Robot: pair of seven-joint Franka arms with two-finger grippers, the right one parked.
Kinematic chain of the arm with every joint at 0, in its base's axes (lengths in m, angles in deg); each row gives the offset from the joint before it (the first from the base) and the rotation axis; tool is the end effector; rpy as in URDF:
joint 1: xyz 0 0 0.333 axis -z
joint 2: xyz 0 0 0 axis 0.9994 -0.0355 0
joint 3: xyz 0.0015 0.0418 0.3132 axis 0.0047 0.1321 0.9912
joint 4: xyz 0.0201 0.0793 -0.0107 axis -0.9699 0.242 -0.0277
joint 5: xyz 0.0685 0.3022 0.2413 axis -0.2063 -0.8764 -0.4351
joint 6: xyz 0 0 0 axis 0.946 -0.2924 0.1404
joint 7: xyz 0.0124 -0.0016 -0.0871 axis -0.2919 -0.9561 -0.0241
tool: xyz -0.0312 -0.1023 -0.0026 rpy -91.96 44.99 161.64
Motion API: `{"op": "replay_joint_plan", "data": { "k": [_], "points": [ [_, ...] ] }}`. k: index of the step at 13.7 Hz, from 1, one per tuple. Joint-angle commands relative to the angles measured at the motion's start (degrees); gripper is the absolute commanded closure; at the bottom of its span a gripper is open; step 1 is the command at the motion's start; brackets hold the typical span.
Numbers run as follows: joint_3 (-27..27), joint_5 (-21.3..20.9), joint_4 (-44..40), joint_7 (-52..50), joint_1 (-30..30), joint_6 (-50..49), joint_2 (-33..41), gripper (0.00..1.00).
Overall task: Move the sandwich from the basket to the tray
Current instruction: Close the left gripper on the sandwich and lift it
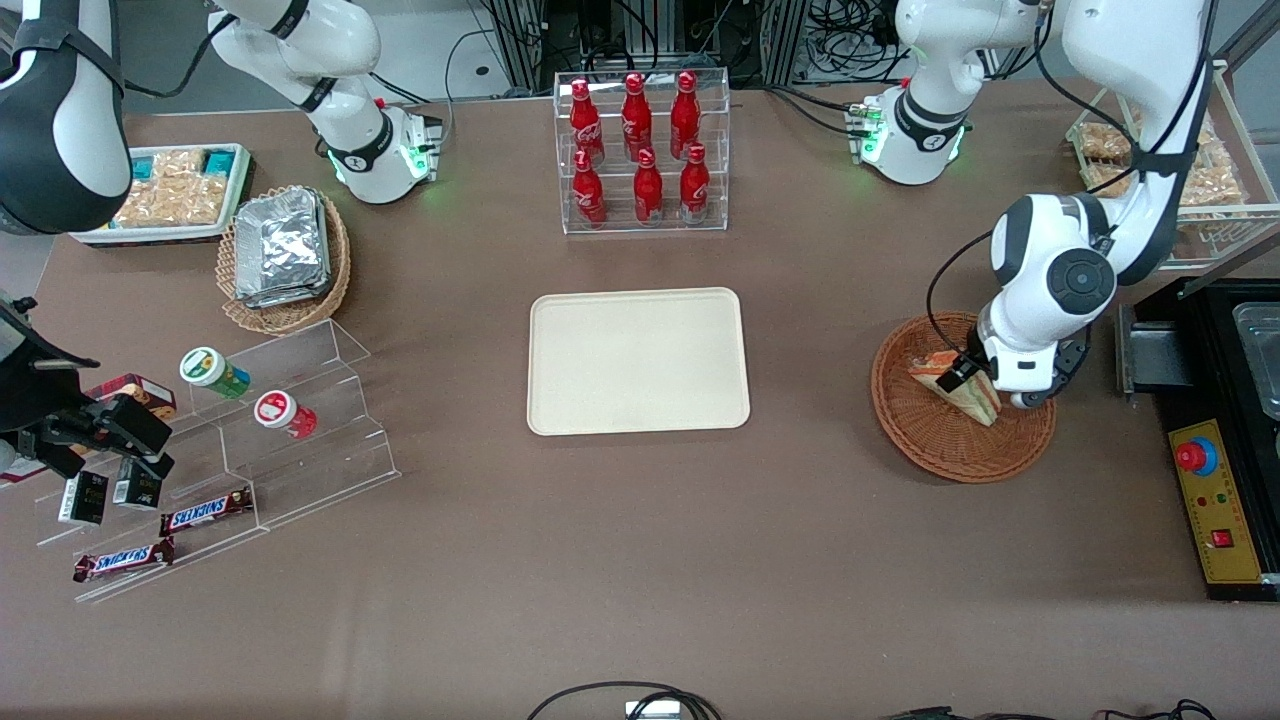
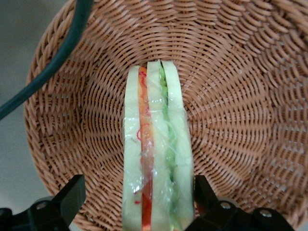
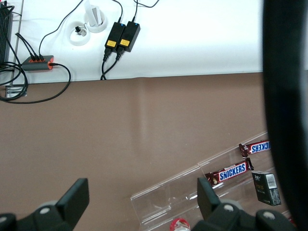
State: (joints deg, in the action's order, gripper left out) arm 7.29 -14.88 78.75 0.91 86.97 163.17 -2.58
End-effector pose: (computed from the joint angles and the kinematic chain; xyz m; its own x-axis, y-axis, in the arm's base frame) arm 0.4946 -0.0329 0.2418 0.7377 0.6745 -0.0301 0.6653 -0.7338 -0.1373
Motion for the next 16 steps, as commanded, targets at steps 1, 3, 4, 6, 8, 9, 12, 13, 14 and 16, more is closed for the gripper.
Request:
{"op": "replay_joint_plan", "data": {
  "k": [1, 3, 4, 6, 8, 9, 12, 13, 14, 16],
  "points": [
    [0.05, -2.96, 0.19, -3.39, 0.38, 1.42, -1.24, 0.17],
    [0.05, -3.05, 0.10, -3.66, 0.38, 1.42, -1.34, 0.81],
    [0.05, -3.05, -0.16, -3.83, 0.29, 1.33, -1.25, 0.95],
    [0.05, -3.05, -0.78, -4.80, 0.38, 0.63, -0.64, 0.99],
    [-0.39, -3.49, -4.10, -4.10, 1.08, -5.91, 1.20, 0.99],
    [-0.65, -4.88, -6.65, -3.92, 2.56, -10.83, 2.08, 0.98],
    [-1.79, -6.04, -15.96, -1.83, 6.43, -24.12, 3.41, 0.97],
    [-2.58, -5.78, -18.08, -0.68, 7.14, -26.77, 3.58, 0.96],
    [-4.07, -5.34, -19.14, -0.41, 7.58, -27.84, 3.76, 0.96],
    [-8.63, -4.99, -19.85, -0.58, 7.76, -28.02, 4.20, 0.96]
  ]
}}
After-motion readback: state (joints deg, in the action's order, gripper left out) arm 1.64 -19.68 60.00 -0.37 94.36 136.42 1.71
